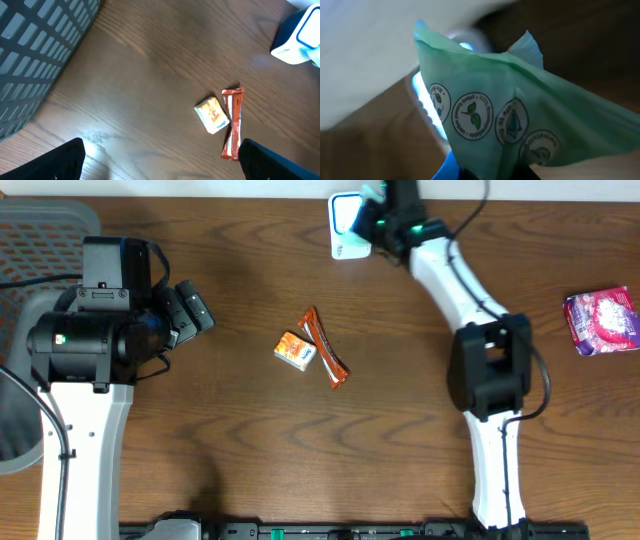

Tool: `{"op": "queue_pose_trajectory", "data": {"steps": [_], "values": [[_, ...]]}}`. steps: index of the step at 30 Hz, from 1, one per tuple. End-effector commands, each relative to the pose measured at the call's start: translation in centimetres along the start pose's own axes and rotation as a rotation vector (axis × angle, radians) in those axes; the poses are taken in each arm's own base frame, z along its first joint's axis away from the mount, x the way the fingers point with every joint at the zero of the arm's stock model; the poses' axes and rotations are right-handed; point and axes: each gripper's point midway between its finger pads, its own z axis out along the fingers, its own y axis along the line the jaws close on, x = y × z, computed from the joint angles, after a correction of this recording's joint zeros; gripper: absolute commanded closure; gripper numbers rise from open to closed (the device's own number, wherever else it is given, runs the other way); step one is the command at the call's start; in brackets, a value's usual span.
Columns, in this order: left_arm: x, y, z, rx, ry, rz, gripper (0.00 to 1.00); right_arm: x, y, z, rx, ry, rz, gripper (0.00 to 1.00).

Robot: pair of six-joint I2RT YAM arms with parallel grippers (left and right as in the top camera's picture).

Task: Scan the item barcode
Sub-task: 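Carry the mint-green packet to the far right and lower it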

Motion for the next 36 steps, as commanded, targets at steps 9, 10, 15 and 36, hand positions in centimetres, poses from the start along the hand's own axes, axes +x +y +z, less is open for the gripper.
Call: {"op": "queue_pose_trajectory", "data": {"steps": [9,10,15,36], "values": [[-0.2,0.3,0.0,-0.015,-0.005,0.011,0.02,-8.7,-20.0,-11.1,0.344,0.036,0.185,0.99],[-0.2,0.3,0.0,-0.015,-0.004,0.011,0.02,-8.9,-23.7,-13.0,0.428,0.063,0.158,0.95],[-0.2,0.3,0.0,-0.015,-0.005,0.011,0.02,-8.8,-31.2,-17.7,0.680,0.100,0.125,0.88],[-0.2,0.3,0.0,-0.015,-0.004,0.011,0.02,-5.9,-26.2,-15.9,0.354,0.273,0.096,0.33]]}}
